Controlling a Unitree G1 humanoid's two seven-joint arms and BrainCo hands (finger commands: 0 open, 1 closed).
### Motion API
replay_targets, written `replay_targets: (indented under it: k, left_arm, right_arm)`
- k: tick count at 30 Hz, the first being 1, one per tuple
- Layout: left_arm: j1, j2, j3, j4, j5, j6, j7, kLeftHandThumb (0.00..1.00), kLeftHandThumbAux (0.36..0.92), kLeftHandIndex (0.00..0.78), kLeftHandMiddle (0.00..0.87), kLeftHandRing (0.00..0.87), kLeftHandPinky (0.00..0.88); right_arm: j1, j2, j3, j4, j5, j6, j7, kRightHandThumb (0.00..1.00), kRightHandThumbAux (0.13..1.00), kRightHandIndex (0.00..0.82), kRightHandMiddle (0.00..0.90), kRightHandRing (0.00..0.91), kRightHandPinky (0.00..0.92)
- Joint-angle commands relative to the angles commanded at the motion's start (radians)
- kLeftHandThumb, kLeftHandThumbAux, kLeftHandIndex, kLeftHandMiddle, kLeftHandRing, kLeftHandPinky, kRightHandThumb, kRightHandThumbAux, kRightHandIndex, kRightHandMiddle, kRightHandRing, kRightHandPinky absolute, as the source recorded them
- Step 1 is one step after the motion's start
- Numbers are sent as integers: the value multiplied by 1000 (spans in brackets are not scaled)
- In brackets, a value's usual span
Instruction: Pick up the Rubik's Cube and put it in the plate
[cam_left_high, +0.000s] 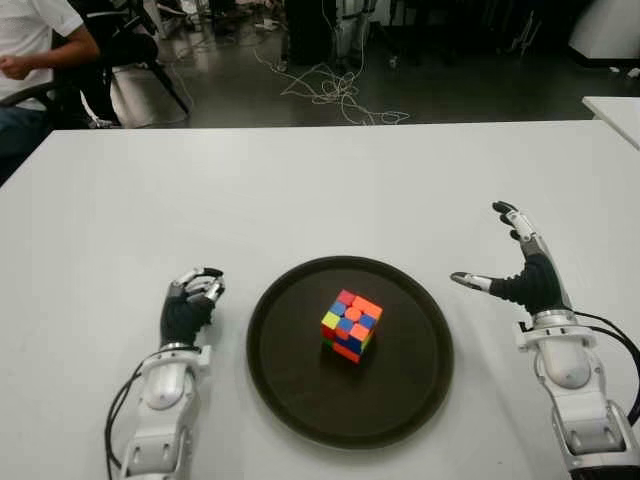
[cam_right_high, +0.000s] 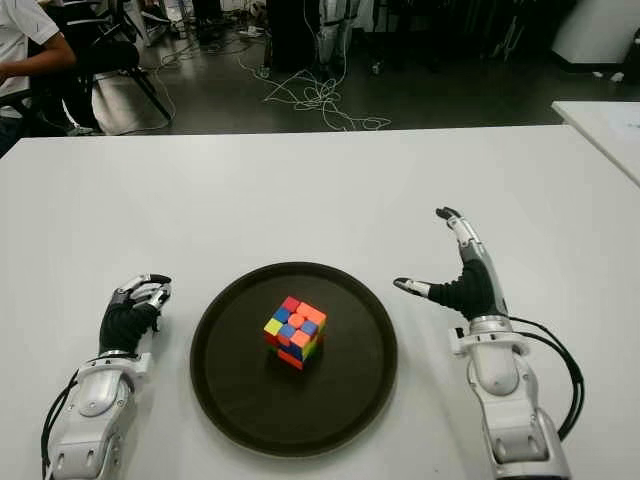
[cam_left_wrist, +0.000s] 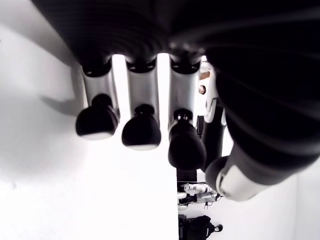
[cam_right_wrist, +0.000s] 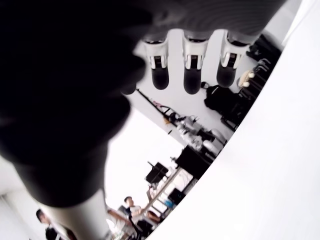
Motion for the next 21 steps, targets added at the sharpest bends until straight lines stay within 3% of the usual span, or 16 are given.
replay_targets:
  k: [5, 13, 21]
  left_arm:
    - [1, 0, 1, -6, 3, 8, 4, 709, 704, 444, 818, 821, 811]
    - [-6, -5, 9, 6, -3, 14, 10, 711, 703, 444, 821, 830, 826]
    - [0, 4, 2, 4, -2, -5, -8, 710, 704, 444, 818, 824, 815]
  right_arm:
    - [41, 46, 10, 30, 35, -40, -41, 0, 889, 86, 117, 106, 92]
    - [69, 82, 22, 28, 60, -52, -124, 0, 886, 156, 203, 185, 169]
    - [69, 79, 42, 94, 66, -109, -191, 0, 840, 283, 339, 319, 298]
